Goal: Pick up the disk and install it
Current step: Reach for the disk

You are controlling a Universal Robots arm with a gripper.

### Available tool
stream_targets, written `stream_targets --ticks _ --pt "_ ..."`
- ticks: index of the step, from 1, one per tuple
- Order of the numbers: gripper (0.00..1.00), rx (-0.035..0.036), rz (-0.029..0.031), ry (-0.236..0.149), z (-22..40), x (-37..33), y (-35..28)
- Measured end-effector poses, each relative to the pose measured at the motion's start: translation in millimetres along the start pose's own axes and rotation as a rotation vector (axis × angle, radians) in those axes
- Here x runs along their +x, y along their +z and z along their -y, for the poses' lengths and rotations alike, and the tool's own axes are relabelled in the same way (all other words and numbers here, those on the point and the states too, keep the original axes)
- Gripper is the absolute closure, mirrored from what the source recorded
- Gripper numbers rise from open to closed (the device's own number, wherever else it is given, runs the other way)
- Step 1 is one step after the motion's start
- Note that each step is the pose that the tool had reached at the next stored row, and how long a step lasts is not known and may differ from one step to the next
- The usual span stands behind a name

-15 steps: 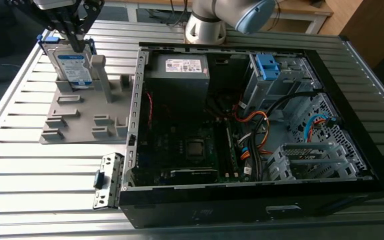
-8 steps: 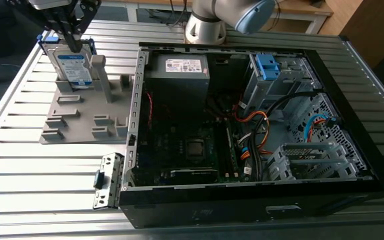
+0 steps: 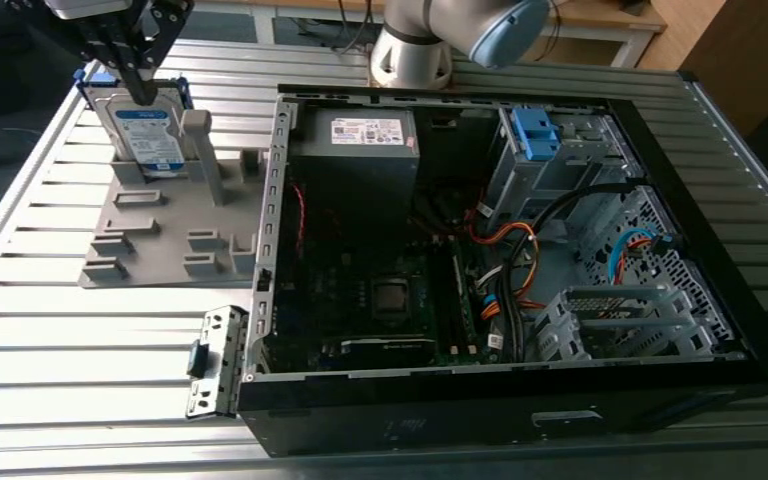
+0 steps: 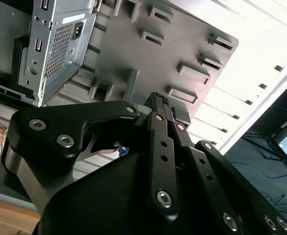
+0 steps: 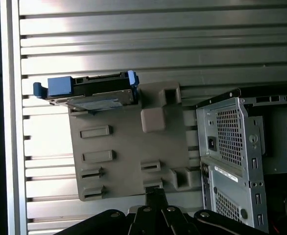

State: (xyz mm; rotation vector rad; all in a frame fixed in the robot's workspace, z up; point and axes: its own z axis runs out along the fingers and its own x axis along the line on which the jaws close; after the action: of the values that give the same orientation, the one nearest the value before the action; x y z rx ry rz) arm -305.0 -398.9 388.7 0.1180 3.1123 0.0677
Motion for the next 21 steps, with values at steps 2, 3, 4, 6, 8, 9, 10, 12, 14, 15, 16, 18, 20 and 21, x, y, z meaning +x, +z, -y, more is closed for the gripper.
stream_targets --ticks 2,3,4,6,8,9,10,12,14,15,16,18,20,21 --pt "0.89 0.0000 0.0000 0.000 0.1 1.6 0.1" --pt "0.89 0.0000 0.0000 0.000 0.2 2.3 0.1" --pt "0.89 0.0000 0.0000 0.000 0.2 3.0 0.2" --pt "0.89 0.0000 0.0000 0.000 0.4 4.7 0.3" --pt "0.89 0.0000 0.0000 0.000 0.5 6.3 0.4" --pt "0.89 0.0000 0.0000 0.000 0.6 7.1 0.4" --pt "0.89 0.0001 -0.0001 0.000 0.6 7.8 0.5" --pt "0.89 0.0000 -0.0001 0.000 0.8 9.5 0.8" --pt "0.89 0.0000 0.0000 0.000 0.9 11.5 1.4" --pt "0.89 0.0000 0.0000 0.000 1.0 12.5 1.6" --pt "0.89 0.0001 0.0000 0.000 1.1 13.4 1.8" --pt "0.89 0.0000 0.0000 0.000 1.2 15.1 2.3" --pt "0.89 0.0001 0.0000 0.000 1.4 16.7 2.7" --pt "0.89 0.0000 0.0000 0.000 1.5 17.5 2.9"
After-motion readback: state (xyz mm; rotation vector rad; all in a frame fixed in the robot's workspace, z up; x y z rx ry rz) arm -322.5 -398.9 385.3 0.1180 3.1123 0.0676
